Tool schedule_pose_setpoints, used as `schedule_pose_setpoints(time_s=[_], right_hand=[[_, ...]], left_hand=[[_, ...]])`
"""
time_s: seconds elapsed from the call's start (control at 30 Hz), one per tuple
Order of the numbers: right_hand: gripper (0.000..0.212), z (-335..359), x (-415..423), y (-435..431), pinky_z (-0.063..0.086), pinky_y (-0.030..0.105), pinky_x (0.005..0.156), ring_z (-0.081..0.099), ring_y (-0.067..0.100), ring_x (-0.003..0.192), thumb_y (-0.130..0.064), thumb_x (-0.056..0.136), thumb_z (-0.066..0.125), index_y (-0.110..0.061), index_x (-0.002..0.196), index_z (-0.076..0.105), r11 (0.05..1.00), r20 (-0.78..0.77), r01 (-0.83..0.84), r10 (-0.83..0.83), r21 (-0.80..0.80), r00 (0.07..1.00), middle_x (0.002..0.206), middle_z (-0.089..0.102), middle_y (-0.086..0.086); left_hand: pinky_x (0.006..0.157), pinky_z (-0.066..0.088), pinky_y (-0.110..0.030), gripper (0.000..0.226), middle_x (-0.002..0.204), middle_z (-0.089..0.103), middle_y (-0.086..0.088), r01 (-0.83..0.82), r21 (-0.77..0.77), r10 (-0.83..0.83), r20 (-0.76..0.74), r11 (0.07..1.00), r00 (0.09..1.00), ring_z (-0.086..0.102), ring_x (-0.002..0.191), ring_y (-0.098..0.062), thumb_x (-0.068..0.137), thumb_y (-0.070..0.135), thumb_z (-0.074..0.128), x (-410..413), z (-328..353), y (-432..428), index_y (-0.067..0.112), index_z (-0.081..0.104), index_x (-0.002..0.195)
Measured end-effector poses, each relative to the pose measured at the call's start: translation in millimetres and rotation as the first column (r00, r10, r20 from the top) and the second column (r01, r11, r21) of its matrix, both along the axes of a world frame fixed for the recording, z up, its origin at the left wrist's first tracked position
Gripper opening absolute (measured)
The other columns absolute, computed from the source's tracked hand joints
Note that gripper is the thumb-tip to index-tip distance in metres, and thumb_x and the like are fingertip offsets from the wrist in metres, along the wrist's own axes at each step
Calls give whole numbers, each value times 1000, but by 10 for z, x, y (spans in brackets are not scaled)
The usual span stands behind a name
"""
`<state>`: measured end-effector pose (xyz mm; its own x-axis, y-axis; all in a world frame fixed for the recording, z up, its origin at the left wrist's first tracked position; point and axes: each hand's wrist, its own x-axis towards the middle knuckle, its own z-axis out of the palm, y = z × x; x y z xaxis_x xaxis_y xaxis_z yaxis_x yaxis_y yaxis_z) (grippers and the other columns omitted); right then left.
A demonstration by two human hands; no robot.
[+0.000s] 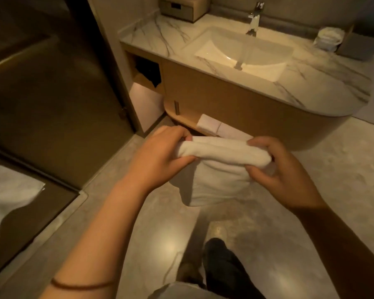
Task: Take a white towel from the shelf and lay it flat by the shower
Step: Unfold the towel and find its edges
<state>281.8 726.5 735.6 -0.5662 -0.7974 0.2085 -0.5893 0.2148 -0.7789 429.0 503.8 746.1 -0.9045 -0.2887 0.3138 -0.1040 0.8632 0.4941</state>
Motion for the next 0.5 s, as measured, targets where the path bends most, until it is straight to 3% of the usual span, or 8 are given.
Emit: schedule_pose_setpoints(time_s=[0.17,0.5], right_hand=[[39,167,552,289,39,7,83,51,-2,111,-29,85,65,-44,119,52,1000,-82,-2,0,-24,997,121,54,-24],[28,310,1165,965,39,6,86,50,-6,110,-44,83,59,-50,110,53,996,-178,-81,76,-23,981,117,53,-28]], left_hand=[[66,42,-27,24,87,49,18,-15,69,18,-43,998,999,42,82,-4,76,49,59,583,165,266,32,50,92],[66,37,-20,24,86,42,26,-98,50,104,-126,994,987,39,80,1,79,45,63,1295,217,1027,33,49,94]])
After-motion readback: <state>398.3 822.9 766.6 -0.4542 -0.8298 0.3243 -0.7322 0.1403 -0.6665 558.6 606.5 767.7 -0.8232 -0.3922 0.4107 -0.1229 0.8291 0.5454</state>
